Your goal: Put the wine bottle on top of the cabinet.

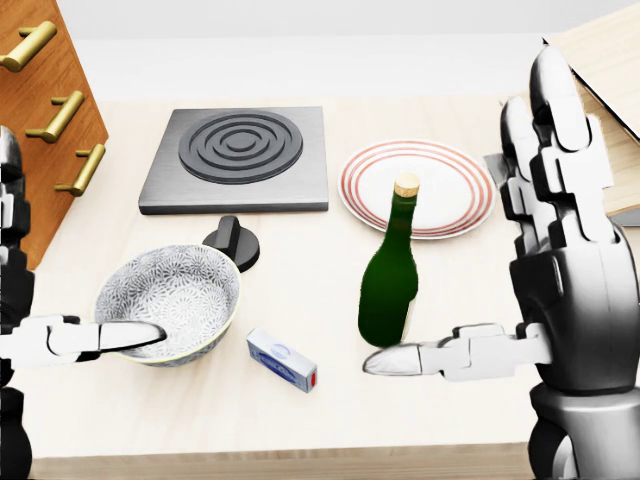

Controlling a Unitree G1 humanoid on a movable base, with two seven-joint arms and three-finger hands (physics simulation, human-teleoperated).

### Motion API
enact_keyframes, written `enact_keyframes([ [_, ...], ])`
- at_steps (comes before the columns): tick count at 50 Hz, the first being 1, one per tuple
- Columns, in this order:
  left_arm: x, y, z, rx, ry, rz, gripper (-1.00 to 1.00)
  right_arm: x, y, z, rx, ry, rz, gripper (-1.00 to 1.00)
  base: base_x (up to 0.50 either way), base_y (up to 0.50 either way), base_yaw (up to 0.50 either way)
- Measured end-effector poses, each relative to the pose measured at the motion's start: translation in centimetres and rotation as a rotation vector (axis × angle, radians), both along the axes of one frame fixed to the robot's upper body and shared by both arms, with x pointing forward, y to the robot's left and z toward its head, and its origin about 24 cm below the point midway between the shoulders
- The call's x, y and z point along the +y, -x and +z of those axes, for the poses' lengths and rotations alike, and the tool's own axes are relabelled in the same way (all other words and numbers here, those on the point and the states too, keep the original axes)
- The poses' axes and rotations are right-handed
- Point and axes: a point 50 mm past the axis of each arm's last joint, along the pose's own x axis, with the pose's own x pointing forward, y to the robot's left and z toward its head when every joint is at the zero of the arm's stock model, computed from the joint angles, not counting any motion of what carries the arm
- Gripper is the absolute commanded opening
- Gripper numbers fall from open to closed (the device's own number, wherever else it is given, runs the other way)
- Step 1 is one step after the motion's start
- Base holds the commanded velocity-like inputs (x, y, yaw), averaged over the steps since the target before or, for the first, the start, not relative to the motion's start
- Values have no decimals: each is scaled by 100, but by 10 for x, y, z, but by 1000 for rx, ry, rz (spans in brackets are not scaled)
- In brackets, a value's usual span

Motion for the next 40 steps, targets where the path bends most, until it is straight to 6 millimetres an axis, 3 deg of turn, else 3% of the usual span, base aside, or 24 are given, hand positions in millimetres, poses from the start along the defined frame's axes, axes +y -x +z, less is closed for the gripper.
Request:
enact_keyframes([
  [6,7,18,27,-141,14,15,100,6,25,36,-197,57,11,98,0,0,0],
  [12,13,35,49,-260,33,29,100,11,43,54,-309,127,1,98,0,0,0],
  [23,17,54,65,-364,48,32,100,17,56,62,-338,269,-60,98,0,34,0],
  [40,19,59,68,-380,41,41,100,17,62,65,-358,298,-74,98,0,44,0],
])
